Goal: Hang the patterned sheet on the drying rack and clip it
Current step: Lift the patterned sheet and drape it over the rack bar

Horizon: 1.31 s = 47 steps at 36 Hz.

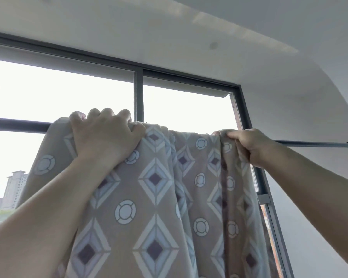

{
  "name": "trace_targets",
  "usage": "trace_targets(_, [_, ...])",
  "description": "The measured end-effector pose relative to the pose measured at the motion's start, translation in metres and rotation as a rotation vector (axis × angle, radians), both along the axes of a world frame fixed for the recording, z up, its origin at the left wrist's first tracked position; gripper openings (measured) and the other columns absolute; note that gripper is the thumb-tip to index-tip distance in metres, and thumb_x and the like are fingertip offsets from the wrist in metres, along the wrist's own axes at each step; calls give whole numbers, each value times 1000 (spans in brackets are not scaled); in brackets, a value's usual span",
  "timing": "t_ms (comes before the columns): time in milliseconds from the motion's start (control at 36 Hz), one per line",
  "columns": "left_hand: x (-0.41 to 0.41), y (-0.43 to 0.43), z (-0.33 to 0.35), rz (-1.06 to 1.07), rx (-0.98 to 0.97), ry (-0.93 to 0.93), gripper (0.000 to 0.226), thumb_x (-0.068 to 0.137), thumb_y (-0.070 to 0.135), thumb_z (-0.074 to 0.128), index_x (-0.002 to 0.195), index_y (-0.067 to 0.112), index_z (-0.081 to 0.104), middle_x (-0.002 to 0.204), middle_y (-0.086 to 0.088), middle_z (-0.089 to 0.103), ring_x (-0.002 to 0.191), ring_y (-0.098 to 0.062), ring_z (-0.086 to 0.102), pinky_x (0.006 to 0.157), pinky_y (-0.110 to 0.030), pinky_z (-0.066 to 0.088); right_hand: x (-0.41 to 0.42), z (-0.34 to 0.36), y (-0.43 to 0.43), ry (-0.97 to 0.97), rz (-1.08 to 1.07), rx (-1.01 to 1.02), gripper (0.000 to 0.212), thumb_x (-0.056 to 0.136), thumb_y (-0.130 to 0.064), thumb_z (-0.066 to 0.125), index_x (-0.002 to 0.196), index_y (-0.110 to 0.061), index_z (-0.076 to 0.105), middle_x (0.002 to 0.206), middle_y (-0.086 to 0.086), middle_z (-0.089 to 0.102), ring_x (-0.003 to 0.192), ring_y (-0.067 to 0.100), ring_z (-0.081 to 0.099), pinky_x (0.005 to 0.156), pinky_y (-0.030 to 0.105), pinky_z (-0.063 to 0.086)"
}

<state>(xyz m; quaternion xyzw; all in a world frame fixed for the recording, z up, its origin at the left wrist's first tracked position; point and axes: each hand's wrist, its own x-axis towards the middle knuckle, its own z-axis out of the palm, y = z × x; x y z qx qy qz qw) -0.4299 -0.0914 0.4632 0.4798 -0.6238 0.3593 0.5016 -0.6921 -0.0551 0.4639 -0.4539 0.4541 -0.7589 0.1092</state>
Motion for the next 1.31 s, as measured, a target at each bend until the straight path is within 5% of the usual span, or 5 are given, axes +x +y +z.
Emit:
trace_targets(194, [0,2,1,18,-13,-23,44,85,39,18,104,23,54,89,-3,46,89,-22,36,93,-45,26,-52,1,-11,-73,-500,-44,12,84,-8,60,80,-10,48,106,16,62,97,30,60,91,36,48])
trace_targets(361, [-4,1,-2,27,9,-27,45,85,39,19,108,22,54,99,-7,54,98,-26,43,95,-46,26,-25,-6,-2,374,-961,114,41,88,-13,51,127,-19,42,140,12,35,130,32,32,106,45,23])
trace_targets(556, [-4,1,-4,22,-8,-15,46,88,42,18,107,21,56,105,-9,57,103,-28,46,97,-46,25,71,-6,-15,922,-479,27,34,98,-36,32,71,-27,50,73,-8,57,85,15,53,106,47,23])
trace_targets(917, [-28,7,-10,9,148,-224,62,84,69,21,132,32,35,139,-5,37,132,-28,29,107,-62,6,91,-12,-42,831,-345,-204,24,97,-27,37,87,-23,58,89,-1,68,97,22,57,98,43,36])
trace_targets(1306, [-14,-1,-6,-158,-62,-140,13,91,21,37,101,16,45,92,4,45,86,-19,45,97,-47,30,46,-2,-32,729,-699,39,24,95,-18,32,82,-17,52,76,2,56,98,29,54,108,42,22])
